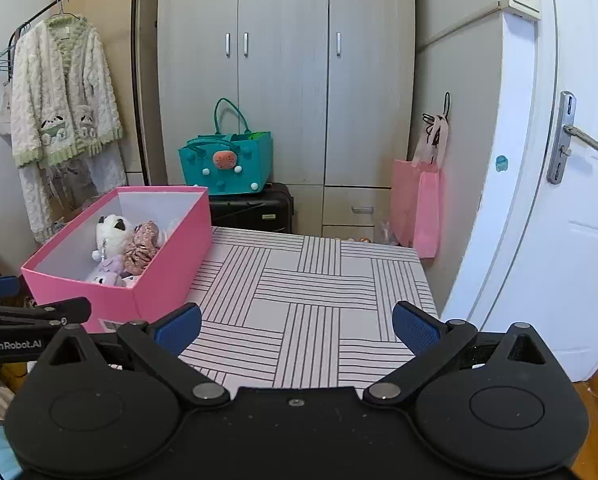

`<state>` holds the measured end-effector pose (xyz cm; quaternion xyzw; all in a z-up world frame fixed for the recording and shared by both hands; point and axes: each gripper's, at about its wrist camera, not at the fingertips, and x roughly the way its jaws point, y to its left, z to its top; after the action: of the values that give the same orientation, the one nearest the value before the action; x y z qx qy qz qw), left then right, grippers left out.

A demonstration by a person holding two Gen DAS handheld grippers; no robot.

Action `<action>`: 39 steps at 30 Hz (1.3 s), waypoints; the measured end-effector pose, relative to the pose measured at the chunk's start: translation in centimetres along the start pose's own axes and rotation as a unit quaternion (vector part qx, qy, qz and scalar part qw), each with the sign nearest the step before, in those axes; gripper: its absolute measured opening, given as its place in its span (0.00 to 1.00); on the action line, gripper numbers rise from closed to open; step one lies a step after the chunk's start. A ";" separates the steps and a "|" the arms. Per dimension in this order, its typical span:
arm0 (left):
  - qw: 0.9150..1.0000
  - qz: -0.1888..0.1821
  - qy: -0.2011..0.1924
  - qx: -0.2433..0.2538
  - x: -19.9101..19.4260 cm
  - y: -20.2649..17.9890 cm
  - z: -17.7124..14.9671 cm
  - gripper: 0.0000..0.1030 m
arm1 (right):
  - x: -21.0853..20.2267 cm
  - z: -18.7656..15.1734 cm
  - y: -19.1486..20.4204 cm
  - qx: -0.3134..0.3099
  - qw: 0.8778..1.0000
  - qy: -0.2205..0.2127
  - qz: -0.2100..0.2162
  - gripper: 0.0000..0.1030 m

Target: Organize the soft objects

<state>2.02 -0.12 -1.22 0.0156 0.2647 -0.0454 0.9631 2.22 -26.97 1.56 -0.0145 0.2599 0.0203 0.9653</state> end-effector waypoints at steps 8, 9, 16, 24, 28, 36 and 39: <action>1.000 0.005 -0.004 0.005 -0.4 -0.4 -0.2 1.00 | -0.2 -0.7 -0.1 0.001 1.000 -0.006 -0.015 1.00; 1.000 0.006 -0.003 0.006 -0.4 -0.4 -0.3 1.00 | -0.3 -0.7 -0.1 0.001 1.000 -0.007 -0.017 1.00; 1.000 0.005 -0.010 0.004 -0.8 -0.3 -0.2 1.00 | -0.9 -1.0 -0.5 0.003 0.999 -0.026 -0.024 1.00; 0.999 0.013 -0.047 0.011 -1.7 -0.3 -0.4 1.00 | -1.4 -1.4 -0.2 -0.010 0.997 -0.057 -0.043 1.00; 0.998 0.017 -0.057 0.019 -2.1 -0.6 -0.6 1.00 | -1.7 -1.7 -0.3 -0.005 0.997 -0.065 -0.037 1.00; 0.998 0.020 -0.060 0.021 -2.1 -0.8 -0.8 1.00 | -2.5 -1.9 -0.5 -0.001 0.995 -0.086 -0.042 1.00; 0.998 0.021 -0.059 0.018 -2.1 -0.8 -0.9 1.00 | -2.2 -2.0 -0.5 -0.004 0.996 -0.081 -0.045 1.00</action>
<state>-0.35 -0.72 -0.90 0.0355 0.2065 -0.0310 0.9773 -0.61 -27.63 0.97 -0.0280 0.1799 -0.0210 0.9831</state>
